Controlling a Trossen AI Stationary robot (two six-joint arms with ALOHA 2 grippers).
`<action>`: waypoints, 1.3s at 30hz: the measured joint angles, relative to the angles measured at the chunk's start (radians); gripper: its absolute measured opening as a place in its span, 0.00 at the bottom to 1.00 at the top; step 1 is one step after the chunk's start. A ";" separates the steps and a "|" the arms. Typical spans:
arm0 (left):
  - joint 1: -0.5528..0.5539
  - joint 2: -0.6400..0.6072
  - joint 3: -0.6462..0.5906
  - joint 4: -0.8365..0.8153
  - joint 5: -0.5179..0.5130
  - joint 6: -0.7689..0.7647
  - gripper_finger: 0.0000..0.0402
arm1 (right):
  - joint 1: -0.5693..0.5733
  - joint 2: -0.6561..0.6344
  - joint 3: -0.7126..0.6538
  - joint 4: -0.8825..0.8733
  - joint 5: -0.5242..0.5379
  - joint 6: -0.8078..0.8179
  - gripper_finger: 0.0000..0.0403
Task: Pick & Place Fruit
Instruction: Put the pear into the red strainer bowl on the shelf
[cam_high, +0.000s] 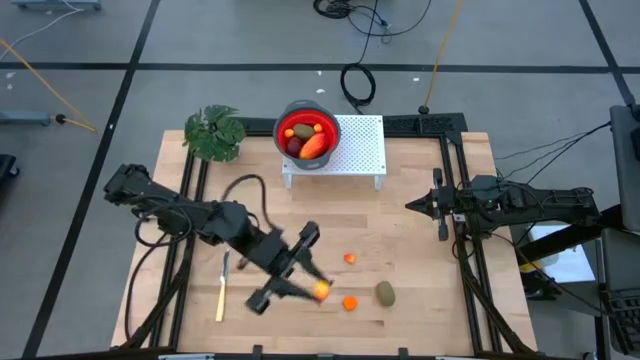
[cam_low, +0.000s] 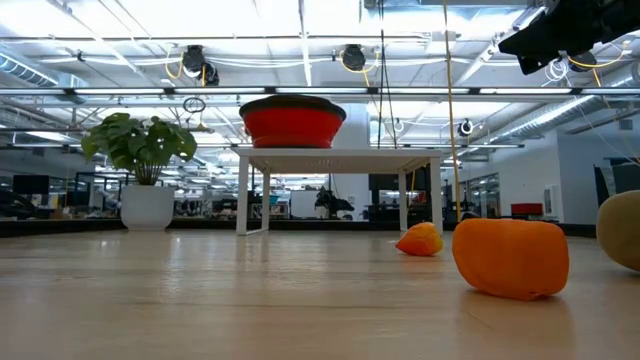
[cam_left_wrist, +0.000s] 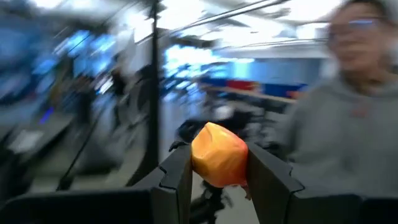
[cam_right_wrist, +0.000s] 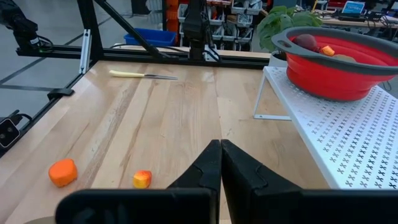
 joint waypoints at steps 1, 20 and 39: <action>0.005 0.000 0.000 -0.029 -0.051 -0.047 0.30 | 0.000 0.000 0.000 0.000 0.000 0.000 0.01; 0.295 0.000 0.000 -0.532 -0.599 -0.304 0.30 | 0.000 0.000 0.000 0.000 0.000 0.000 0.01; 0.729 0.000 0.000 -0.703 -0.497 -0.085 0.30 | 0.000 0.000 0.000 0.000 0.000 0.000 0.01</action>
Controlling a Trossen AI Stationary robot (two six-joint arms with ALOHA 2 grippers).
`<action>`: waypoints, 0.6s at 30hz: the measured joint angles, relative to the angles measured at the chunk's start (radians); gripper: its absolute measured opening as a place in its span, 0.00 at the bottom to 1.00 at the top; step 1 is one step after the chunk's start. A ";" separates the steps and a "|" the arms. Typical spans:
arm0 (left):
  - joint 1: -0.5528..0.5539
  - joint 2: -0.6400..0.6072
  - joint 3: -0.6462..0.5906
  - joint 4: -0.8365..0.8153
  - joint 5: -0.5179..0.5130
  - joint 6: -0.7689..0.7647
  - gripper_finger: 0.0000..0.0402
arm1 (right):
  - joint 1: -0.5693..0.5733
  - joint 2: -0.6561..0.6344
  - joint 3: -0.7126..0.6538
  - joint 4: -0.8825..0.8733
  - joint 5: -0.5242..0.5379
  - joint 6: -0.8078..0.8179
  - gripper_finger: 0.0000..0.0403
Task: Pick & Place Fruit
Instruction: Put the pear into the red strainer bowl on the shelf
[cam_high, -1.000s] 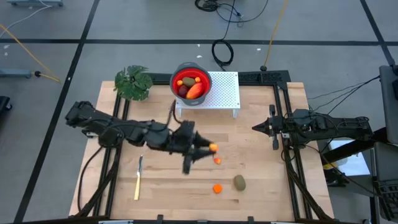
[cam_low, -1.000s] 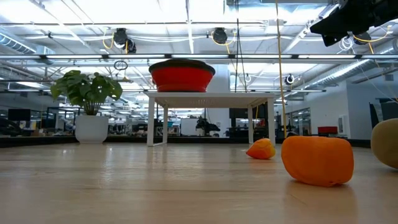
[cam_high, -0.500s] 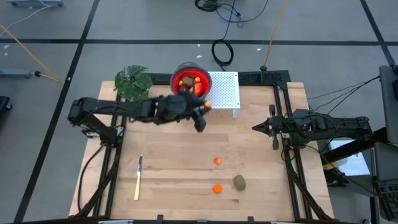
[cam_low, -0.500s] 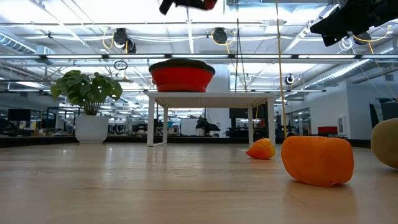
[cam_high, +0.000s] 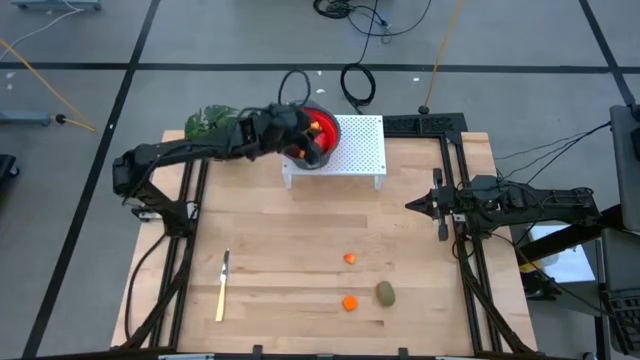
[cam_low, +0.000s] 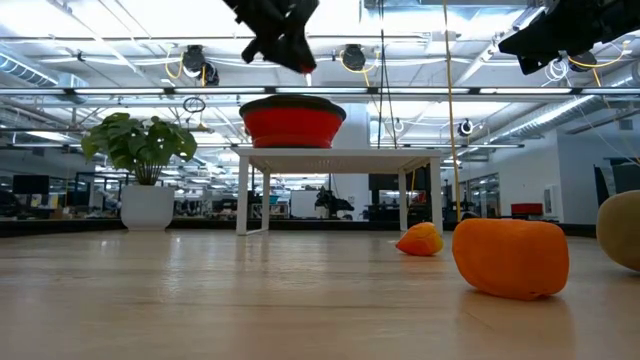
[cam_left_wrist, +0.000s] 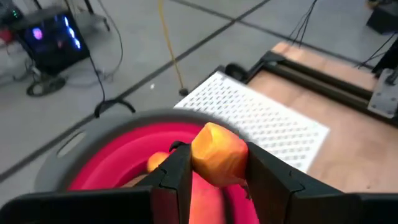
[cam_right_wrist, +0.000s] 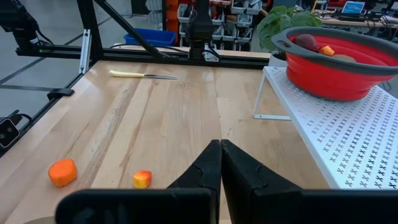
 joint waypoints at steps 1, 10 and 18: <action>0.020 0.000 0.000 -0.016 0.023 -0.003 0.30 | 0.000 0.000 0.000 0.000 0.000 0.000 0.01; 0.153 0.000 0.000 -0.117 0.150 -0.048 0.30 | 0.000 0.000 0.000 0.000 0.000 0.000 0.01; 0.179 0.064 0.000 -0.131 0.198 -0.052 0.30 | 0.000 0.000 0.000 0.000 0.000 0.000 0.01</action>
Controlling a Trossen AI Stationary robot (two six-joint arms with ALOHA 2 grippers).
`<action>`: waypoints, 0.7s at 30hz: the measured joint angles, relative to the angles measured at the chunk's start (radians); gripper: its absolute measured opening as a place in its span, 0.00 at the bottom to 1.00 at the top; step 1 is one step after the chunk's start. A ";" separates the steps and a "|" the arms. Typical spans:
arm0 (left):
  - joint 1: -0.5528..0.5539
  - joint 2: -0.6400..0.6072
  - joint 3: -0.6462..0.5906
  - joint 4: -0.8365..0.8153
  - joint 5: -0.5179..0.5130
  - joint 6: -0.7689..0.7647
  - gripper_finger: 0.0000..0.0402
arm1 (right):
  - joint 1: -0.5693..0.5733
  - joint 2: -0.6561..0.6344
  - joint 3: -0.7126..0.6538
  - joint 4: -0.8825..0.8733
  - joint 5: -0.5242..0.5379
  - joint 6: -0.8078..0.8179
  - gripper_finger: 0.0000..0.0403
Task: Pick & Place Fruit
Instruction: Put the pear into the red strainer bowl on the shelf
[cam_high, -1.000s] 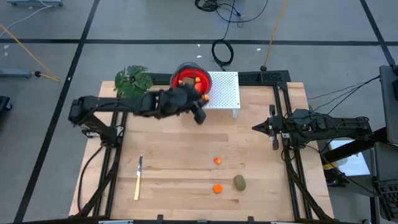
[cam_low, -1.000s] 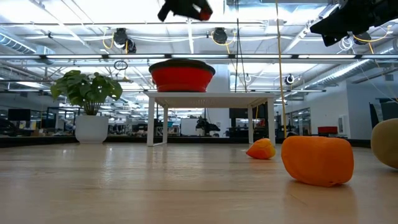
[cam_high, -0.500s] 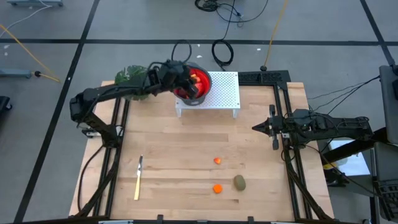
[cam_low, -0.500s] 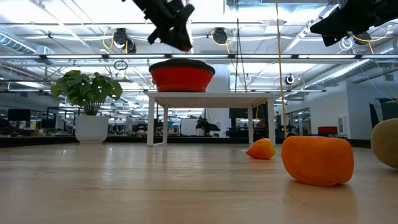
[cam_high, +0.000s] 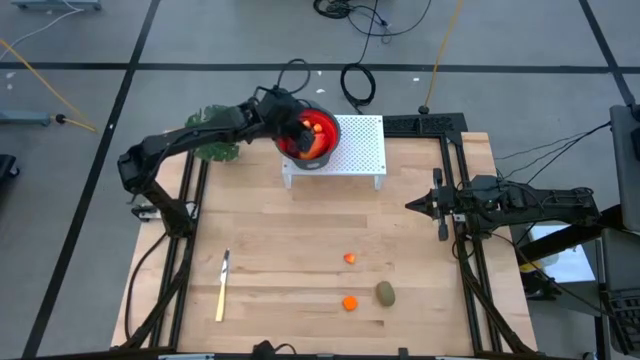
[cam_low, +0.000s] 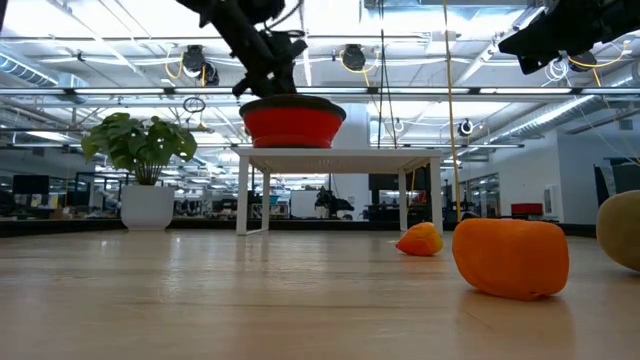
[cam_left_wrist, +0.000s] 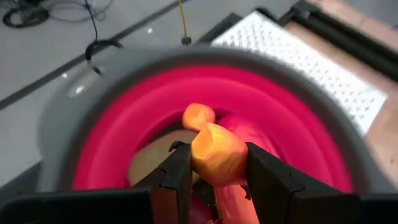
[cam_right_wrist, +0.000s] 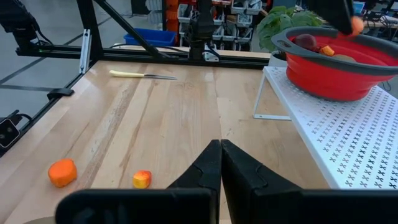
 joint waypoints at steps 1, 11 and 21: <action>0.000 0.010 0.000 -0.002 0.000 0.000 0.30 | 0.000 0.000 0.000 0.000 0.000 0.000 0.01; 0.000 0.031 0.000 -0.020 0.004 0.010 0.30 | 0.000 0.000 0.000 0.000 0.000 0.000 0.01; 0.000 0.031 0.000 -0.060 0.007 -0.008 0.30 | 0.000 0.000 0.000 0.000 0.000 0.000 0.01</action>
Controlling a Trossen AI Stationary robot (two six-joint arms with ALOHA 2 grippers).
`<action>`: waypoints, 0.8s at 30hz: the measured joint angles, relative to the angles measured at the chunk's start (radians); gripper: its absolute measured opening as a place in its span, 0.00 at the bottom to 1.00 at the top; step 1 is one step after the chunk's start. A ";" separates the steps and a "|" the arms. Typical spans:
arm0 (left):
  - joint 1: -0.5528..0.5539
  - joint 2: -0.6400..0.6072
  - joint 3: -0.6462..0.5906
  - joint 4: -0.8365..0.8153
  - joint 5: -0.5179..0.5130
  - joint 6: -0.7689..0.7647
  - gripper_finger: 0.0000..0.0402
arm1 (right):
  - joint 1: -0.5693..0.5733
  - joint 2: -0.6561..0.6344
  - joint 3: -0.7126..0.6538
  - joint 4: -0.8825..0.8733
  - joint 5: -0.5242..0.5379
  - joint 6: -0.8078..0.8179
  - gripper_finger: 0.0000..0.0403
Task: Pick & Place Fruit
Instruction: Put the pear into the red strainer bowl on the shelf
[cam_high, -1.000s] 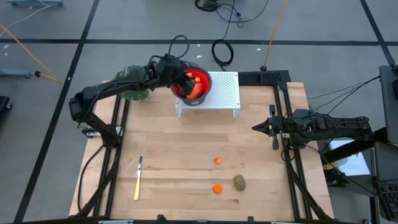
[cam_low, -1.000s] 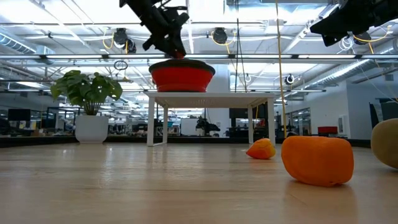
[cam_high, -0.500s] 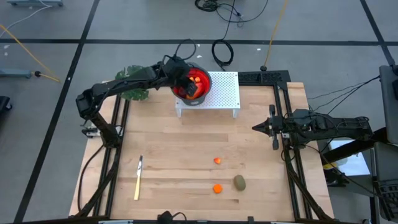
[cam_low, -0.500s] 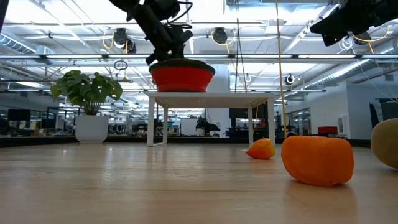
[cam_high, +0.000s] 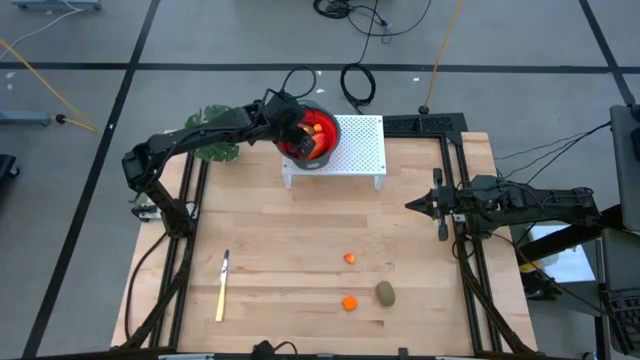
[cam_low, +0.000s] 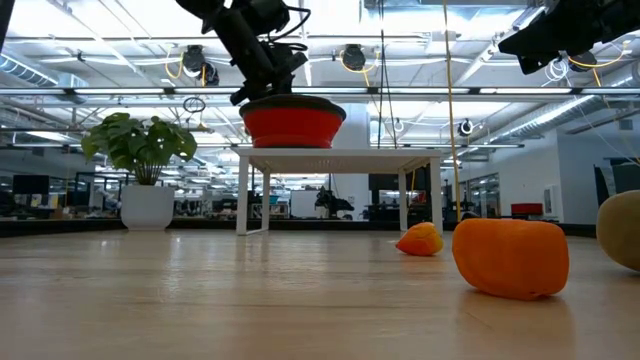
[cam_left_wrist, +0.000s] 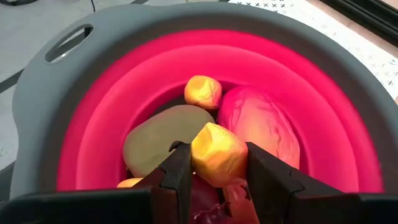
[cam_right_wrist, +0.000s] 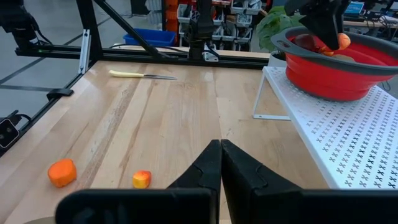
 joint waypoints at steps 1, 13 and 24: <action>0.000 0.000 0.000 0.000 0.000 0.001 0.30 | 0.000 0.000 0.000 0.000 0.000 0.000 0.01; 0.000 0.000 0.000 0.001 0.000 -0.009 0.30 | 0.000 0.000 0.000 0.000 0.000 0.000 0.01; 0.000 0.000 0.000 0.002 0.023 -0.010 0.36 | 0.000 0.000 0.000 0.000 0.000 0.000 0.01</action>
